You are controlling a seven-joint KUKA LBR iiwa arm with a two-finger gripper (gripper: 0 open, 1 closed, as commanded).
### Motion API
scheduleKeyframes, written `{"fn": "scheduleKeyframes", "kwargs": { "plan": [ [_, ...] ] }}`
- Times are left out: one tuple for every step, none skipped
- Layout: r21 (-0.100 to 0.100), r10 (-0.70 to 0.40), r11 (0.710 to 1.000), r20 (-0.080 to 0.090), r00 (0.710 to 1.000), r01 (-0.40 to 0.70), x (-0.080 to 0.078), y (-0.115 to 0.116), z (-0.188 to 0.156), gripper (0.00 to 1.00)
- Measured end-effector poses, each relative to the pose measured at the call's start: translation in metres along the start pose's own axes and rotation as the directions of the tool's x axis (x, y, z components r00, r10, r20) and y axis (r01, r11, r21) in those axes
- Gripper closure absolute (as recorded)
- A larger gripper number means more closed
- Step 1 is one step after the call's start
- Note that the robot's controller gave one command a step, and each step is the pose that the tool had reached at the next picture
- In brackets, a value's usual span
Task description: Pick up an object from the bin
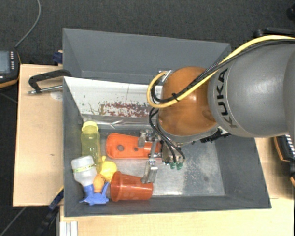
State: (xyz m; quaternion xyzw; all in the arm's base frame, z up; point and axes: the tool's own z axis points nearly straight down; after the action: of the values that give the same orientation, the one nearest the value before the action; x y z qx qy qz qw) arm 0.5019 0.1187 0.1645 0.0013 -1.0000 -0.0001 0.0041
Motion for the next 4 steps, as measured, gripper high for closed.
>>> {"fn": "scheduleKeyframes", "kwargs": {
  "plan": [
    [-0.001,0.001,1.000,0.009,1.000,-0.001,-0.002,-0.001,-0.004,0.00],
    [-0.003,0.048,0.999,0.007,0.999,-0.048,-0.016,-0.026,0.041,0.00],
    [-0.001,-0.225,0.974,0.015,0.974,0.225,-0.058,-0.025,0.078,1.00],
    [-0.001,-0.225,0.974,0.015,0.974,0.225,-0.058,-0.025,0.078,1.00]
  ]
}}
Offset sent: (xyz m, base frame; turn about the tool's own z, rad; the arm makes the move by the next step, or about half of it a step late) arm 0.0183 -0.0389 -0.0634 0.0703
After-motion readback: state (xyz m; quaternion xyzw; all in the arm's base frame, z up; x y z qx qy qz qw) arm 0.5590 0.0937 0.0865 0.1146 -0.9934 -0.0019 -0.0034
